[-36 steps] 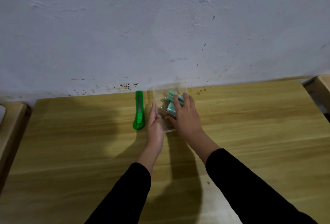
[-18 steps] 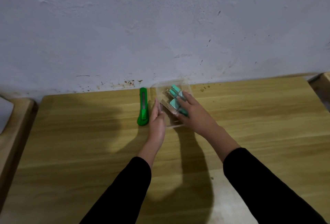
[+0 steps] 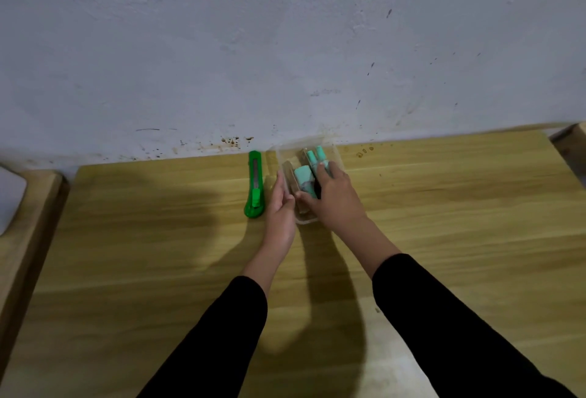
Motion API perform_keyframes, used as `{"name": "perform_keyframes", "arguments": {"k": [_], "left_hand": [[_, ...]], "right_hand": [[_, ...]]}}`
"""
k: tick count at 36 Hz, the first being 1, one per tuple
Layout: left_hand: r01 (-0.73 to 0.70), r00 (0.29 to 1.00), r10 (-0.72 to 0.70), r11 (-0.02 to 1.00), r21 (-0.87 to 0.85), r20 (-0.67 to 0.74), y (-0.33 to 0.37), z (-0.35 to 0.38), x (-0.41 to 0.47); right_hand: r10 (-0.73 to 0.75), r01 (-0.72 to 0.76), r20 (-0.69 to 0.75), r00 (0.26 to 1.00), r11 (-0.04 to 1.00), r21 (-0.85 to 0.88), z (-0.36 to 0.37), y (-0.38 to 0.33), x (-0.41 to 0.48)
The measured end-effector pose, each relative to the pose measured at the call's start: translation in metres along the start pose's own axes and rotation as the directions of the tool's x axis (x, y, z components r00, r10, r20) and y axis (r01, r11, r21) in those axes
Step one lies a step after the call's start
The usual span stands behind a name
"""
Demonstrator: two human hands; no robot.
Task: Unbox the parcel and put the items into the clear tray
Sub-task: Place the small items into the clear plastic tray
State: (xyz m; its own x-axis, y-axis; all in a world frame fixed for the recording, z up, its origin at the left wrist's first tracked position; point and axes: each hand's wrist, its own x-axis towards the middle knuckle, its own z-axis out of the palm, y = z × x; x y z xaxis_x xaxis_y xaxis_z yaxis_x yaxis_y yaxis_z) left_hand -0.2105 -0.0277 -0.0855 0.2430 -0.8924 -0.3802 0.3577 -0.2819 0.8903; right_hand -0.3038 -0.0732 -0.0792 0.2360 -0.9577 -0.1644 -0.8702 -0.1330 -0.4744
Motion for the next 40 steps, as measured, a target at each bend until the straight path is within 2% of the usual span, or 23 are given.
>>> {"name": "perform_keyframes", "arguments": {"k": [4, 8, 14, 19, 27, 37, 40], "left_hand": [[-0.002, 1.000, 0.002, 1.000, 0.021, -0.016, -0.002, -0.001, 0.000], [0.013, 1.000, -0.013, 0.999, 0.036, -0.004, 0.001, -0.001, 0.000], [-0.007, 1.000, 0.006, 0.991, 0.132, 0.003, -0.002, -0.002, 0.000], [-0.016, 1.000, 0.014, 0.973, 0.229, 0.011, -0.004, -0.005, 0.001], [-0.013, 1.000, 0.010, 0.958, 0.287, 0.010, -0.006, -0.011, 0.009], [-0.032, 0.999, 0.024, 0.909, 0.416, 0.023, -0.006, -0.010, 0.010], [-0.020, 1.000, 0.012, 0.843, 0.537, 0.018, 0.006, -0.010, 0.010]], "right_hand": [[-0.064, 0.053, 0.089, 0.994, 0.991, 0.120, -0.011, 0.013, -0.008], [-0.162, 0.152, 0.135, 0.977, 0.985, 0.081, -0.012, 0.024, -0.014], [-0.218, 0.218, 0.008, 0.976, 0.976, -0.019, -0.006, 0.026, -0.009], [-0.221, 0.212, -0.103, 0.970, 0.973, -0.094, 0.006, 0.024, -0.002], [-0.215, 0.206, -0.209, 0.954, 0.976, -0.065, 0.010, 0.014, 0.003], [-0.156, 0.151, -0.165, 0.974, 0.988, -0.043, 0.007, 0.010, 0.002], [-0.121, 0.117, -0.103, 0.987, 0.992, -0.037, 0.001, 0.003, 0.002]]}}
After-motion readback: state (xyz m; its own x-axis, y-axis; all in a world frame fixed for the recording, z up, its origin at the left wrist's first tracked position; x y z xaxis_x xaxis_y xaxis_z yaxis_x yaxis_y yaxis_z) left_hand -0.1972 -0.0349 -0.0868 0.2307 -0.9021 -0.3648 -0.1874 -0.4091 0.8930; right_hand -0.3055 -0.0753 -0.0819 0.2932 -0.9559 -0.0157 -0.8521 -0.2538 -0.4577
